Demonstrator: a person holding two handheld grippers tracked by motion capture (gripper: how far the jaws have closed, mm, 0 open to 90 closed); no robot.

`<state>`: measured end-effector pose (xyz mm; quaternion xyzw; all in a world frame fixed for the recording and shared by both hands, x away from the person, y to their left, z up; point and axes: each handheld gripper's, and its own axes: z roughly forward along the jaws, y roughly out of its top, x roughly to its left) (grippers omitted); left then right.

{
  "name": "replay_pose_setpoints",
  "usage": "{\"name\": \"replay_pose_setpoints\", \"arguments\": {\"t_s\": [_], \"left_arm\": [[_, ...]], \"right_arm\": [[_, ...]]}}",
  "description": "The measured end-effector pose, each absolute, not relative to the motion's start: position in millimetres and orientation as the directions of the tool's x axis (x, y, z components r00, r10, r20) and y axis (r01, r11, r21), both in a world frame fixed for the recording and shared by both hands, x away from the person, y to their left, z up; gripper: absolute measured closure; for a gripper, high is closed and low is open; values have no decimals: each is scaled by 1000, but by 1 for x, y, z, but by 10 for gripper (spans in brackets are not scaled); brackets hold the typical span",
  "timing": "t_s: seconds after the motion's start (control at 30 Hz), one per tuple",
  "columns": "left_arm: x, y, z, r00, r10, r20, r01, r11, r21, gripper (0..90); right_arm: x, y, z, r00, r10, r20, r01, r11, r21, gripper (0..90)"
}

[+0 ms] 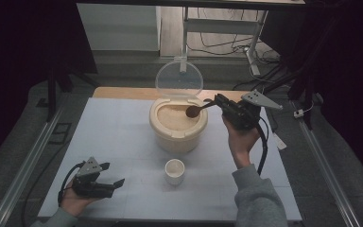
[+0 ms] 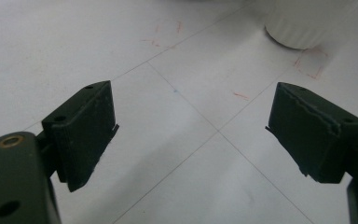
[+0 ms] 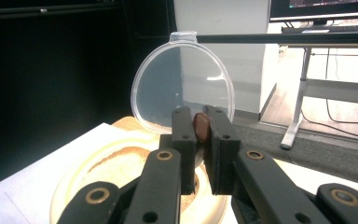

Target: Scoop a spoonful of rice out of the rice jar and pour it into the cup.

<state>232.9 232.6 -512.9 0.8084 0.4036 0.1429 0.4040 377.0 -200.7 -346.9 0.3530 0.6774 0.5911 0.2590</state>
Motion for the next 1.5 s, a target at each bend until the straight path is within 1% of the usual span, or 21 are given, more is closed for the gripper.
{"name": "replay_pose_setpoints", "arguments": {"t_s": [0.27, 0.43, 0.5, 0.63, 0.73, 0.8, 1.17, 1.27, 1.5], "left_arm": [[233, 232, -514, 634, 767, -95, 538, -350, 767, 149], [233, 232, -514, 635, 767, -93, 537, -352, 766, 149], [233, 232, -514, 635, 767, -94, 538, -351, 767, 150], [233, 231, -514, 636, 766, -93, 537, -352, 767, 150], [234, 231, -514, 635, 767, -93, 538, -353, 766, 150], [234, 231, -514, 636, 766, -92, 537, -355, 765, 150], [234, 231, -513, 637, 765, -90, 535, -356, 766, 150], [234, 231, -513, 638, 765, -88, 534, -357, 767, 150], [234, 229, -514, 642, 762, -83, 532, -365, 764, 150]], "right_arm": [[380, -195, -351, -596, 802, 23, 185, 109, 977, 834], [385, -189, -360, -604, 795, 51, 235, 116, 965, 834], [388, -188, -366, -605, 790, 96, 274, 93, 957, 834], [397, -191, -379, -596, 769, 230, 370, 8, 929, 832], [401, -195, -384, -578, 751, 319, 416, -65, 907, 829], [403, -198, -386, -565, 744, 357, 441, -94, 893, 828], [407, -212, -392, -488, 694, 529, 538, -239, 809, 830], [408, -216, -393, -473, 667, 575, 555, -281, 783, 832], [409, -220, -394, -435, 638, 636, 599, -323, 733, 832]]}}
